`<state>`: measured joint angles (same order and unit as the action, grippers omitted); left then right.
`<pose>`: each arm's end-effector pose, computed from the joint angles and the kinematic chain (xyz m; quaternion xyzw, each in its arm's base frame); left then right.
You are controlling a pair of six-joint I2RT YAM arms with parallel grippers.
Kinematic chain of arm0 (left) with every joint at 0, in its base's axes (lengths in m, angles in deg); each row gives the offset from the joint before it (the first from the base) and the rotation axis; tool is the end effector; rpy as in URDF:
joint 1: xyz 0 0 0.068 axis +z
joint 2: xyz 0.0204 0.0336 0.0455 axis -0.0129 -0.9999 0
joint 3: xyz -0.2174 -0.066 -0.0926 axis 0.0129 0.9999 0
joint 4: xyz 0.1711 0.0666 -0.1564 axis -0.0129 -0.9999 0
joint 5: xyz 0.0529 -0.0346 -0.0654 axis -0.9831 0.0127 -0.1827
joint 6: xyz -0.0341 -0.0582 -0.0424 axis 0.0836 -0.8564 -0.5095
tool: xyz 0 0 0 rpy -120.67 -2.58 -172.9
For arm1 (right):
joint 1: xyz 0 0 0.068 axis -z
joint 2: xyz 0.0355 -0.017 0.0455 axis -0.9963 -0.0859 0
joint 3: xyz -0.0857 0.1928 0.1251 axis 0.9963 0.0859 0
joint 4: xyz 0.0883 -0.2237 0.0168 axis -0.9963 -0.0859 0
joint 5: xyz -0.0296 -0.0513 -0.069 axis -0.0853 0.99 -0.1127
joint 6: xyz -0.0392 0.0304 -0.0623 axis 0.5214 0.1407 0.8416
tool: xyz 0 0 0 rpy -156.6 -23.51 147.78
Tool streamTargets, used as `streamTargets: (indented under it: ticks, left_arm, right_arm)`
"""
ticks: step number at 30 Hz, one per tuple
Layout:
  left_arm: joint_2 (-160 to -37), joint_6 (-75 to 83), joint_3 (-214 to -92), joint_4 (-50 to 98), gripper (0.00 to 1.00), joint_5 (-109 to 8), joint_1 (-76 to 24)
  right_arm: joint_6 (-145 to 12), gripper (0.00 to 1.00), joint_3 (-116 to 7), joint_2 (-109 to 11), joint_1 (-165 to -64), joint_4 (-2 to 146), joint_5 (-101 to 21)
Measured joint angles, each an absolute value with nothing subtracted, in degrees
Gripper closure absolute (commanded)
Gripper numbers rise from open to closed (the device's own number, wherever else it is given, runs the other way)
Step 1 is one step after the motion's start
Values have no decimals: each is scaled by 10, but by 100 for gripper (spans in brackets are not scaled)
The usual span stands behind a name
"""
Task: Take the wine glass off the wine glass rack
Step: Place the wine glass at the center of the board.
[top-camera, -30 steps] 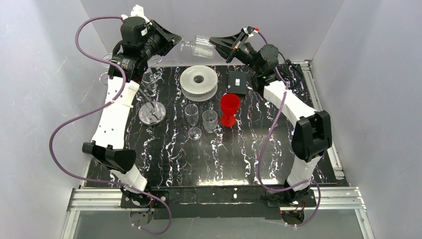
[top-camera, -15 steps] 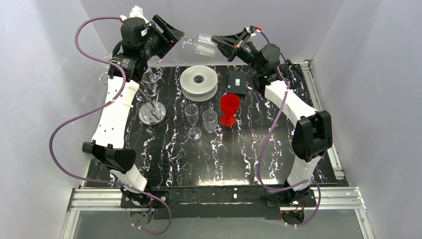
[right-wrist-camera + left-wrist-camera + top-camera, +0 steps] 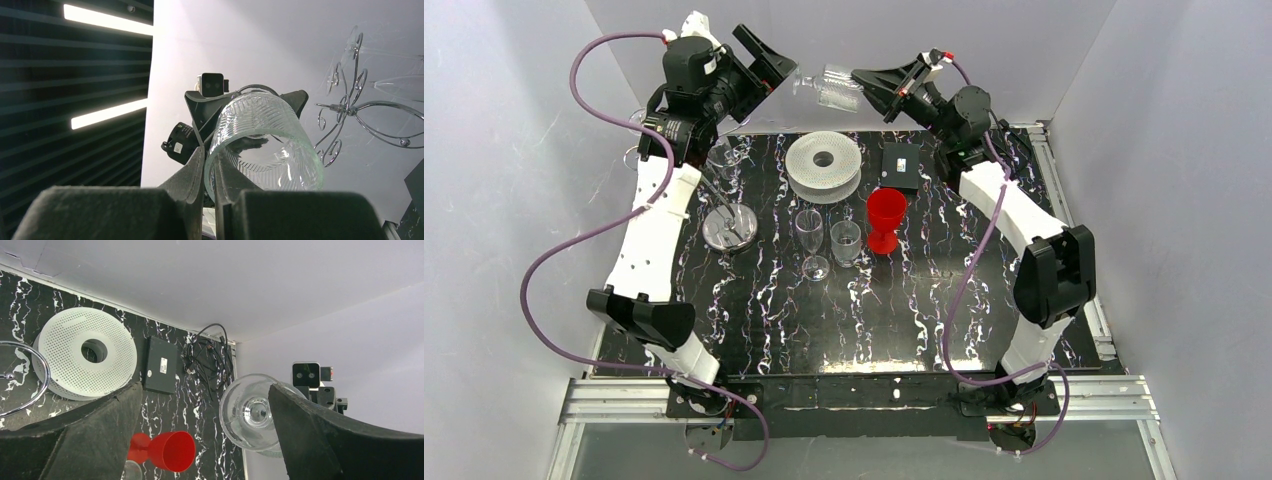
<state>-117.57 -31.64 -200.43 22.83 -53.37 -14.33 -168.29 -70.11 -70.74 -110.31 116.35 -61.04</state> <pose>0.3287 -0.0952 0.5606 -0.1061 0.5186 -0.4579 0.7142 0.3625 0.2075 0.4288 0.1481 0.4950 0.8272 0.2210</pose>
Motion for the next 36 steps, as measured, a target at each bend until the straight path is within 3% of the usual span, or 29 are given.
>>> streamTargets:
  ticks: [15,36]
  left_arm:
    - [-1143,-279,-1974,215,2,-502,-155]
    - [-1094,-278,-1887,209,2,-486,-155]
  right_arm:
    - [-1570,99,-613,-561,-1039,1045,-640]
    - [-1182,99,-618,-298,-898,526,-557]
